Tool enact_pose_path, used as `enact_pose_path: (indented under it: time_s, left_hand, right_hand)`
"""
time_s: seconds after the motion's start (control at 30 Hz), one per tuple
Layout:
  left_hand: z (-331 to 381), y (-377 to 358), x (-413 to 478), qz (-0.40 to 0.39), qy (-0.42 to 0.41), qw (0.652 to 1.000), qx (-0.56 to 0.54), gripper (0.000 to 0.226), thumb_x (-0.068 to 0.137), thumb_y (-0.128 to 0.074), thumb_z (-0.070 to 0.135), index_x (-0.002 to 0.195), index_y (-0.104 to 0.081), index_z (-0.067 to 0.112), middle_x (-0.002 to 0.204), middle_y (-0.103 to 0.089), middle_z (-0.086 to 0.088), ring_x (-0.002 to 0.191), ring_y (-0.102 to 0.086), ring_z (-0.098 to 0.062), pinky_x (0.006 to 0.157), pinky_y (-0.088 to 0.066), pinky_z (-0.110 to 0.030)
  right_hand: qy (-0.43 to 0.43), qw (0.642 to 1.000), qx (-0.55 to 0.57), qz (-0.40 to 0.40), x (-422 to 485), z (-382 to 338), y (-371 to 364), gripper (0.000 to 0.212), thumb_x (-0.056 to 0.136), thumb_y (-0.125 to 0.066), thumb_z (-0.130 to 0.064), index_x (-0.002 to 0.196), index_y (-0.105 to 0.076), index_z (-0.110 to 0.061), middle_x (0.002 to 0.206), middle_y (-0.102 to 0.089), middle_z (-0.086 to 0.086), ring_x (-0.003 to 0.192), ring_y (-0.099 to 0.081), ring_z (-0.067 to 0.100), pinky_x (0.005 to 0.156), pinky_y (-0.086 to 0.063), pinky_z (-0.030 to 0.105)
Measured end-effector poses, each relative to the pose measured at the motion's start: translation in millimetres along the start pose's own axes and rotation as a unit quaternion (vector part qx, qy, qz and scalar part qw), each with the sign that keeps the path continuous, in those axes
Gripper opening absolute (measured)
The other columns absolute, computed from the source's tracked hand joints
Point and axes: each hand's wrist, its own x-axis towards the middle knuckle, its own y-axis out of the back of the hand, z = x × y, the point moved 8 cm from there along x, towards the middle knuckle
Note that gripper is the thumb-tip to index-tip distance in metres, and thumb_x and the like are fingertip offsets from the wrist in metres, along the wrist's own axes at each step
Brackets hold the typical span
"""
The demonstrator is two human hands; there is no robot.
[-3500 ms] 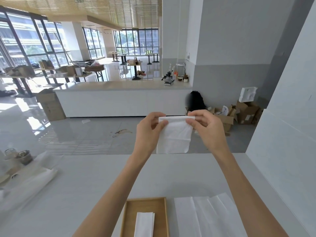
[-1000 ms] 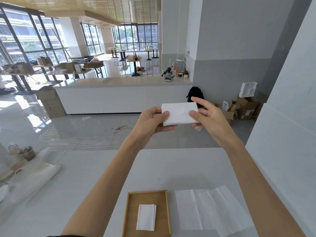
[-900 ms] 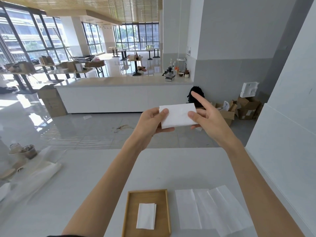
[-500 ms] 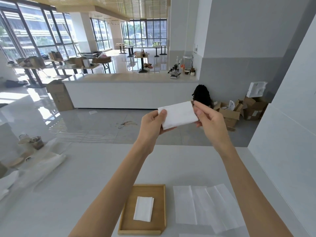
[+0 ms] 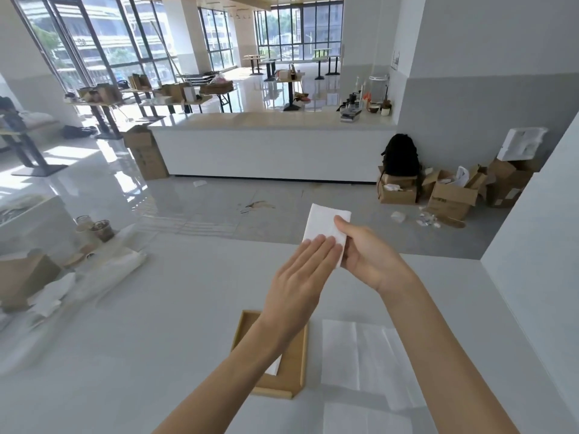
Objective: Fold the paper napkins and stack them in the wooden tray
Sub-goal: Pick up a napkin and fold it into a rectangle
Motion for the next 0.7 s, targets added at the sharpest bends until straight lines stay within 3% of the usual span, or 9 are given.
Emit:
enact_pose_path:
  time_s: [0.1,0.17,0.2,0.27,0.33,0.5,0.57,0.63,0.7]
  left_hand:
    - [-3,10,-9,0.011,0.036,0.999,0.0,0.035,0.096,-0.057,0.0,0.13,-0.066,0.005,0.136,-0.065,-0.009,0.133,-0.056,-0.024,0.112,-0.045,-0.04]
    - [-24,33,-13,0.067,0.196,0.974,-0.087,0.033,0.102,-0.051,0.02,0.13,-0.066,0.013,0.132,-0.068,-0.001,0.128,-0.061,-0.015,0.108,-0.047,-0.032]
    - [-41,40,-16,0.08,0.308,0.933,-0.167,0.035,0.104,-0.05,0.028,0.134,-0.062,0.018,0.131,-0.068,0.005,0.125,-0.061,-0.009,0.106,-0.047,-0.029]
    - [-74,28,-22,0.053,0.477,0.798,-0.365,0.043,0.102,-0.053,0.038,0.143,-0.05,0.024,0.126,-0.067,0.01,0.117,-0.063,-0.003,0.1,-0.05,-0.027]
    - [-100,14,-21,0.024,0.525,0.711,-0.467,0.041,0.101,-0.056,0.037,0.138,-0.054,0.018,0.114,-0.072,0.005,0.106,-0.07,-0.008,0.092,-0.056,-0.032]
    - [-143,6,-18,-0.024,0.499,0.736,-0.457,0.013,0.099,-0.061,0.018,0.098,-0.073,0.013,0.093,-0.076,-0.004,0.086,-0.07,-0.017,0.086,-0.058,-0.046]
    - [-160,1,-22,-0.028,0.499,0.734,-0.461,0.012,0.1,-0.059,0.016,0.102,-0.07,0.01,0.094,-0.073,-0.005,0.085,-0.068,-0.015,0.082,-0.058,-0.045]
    - [-172,-5,-24,-0.032,0.488,0.728,-0.481,0.019,0.1,-0.057,0.013,0.118,-0.061,0.01,0.097,-0.068,-0.007,0.082,-0.067,-0.01,0.07,-0.056,-0.033]
    - [-180,-9,-26,-0.055,0.455,0.744,-0.486,0.036,0.1,-0.056,0.008,0.133,-0.051,0.02,0.102,-0.066,-0.01,0.079,-0.067,-0.006,0.062,-0.053,-0.023]
  right_hand:
    - [0.012,0.999,-0.034,-0.005,3,4,-10,0.039,0.103,-0.05,-0.033,0.123,-0.063,-0.002,0.118,-0.073,0.016,0.114,-0.068,0.029,0.102,-0.052,0.047]
    - [0.044,0.997,-0.064,-0.009,5,-1,-18,0.036,0.104,-0.048,-0.037,0.113,-0.066,-0.008,0.114,-0.075,0.013,0.11,-0.07,0.027,0.098,-0.054,0.045]
    - [0.061,0.995,-0.076,-0.014,5,-5,-21,0.034,0.104,-0.047,-0.038,0.11,-0.067,-0.011,0.111,-0.076,0.009,0.108,-0.071,0.024,0.096,-0.055,0.043]
    - [0.08,0.992,-0.094,-0.037,8,-11,-31,0.035,0.104,-0.045,-0.038,0.109,-0.068,-0.013,0.108,-0.077,0.003,0.105,-0.072,0.018,0.094,-0.056,0.037]
    - [0.086,0.987,-0.126,-0.049,15,-10,-41,0.037,0.104,-0.046,-0.039,0.113,-0.069,-0.012,0.111,-0.077,0.002,0.105,-0.072,0.016,0.095,-0.054,0.036]
    - [0.146,0.963,-0.217,0.064,39,-2,-53,0.039,0.101,-0.051,-0.042,0.107,-0.067,-0.007,0.105,-0.075,0.008,0.099,-0.072,0.023,0.089,-0.056,0.037]
    - [0.213,0.948,-0.215,0.098,49,3,-61,0.026,0.101,-0.055,-0.032,0.118,-0.064,-0.014,0.108,-0.073,0.003,0.097,-0.07,0.016,0.081,-0.055,0.03]
    - [0.27,0.931,-0.216,0.117,57,12,-70,0.038,0.101,-0.056,-0.025,0.139,-0.052,-0.026,0.117,-0.07,-0.001,0.096,-0.069,0.009,0.078,-0.055,0.021]
    - [0.3,0.917,-0.228,0.133,64,23,-76,0.05,0.102,-0.055,-0.024,0.149,-0.04,-0.033,0.102,-0.07,-0.003,0.08,-0.066,0.005,0.068,-0.051,0.017]
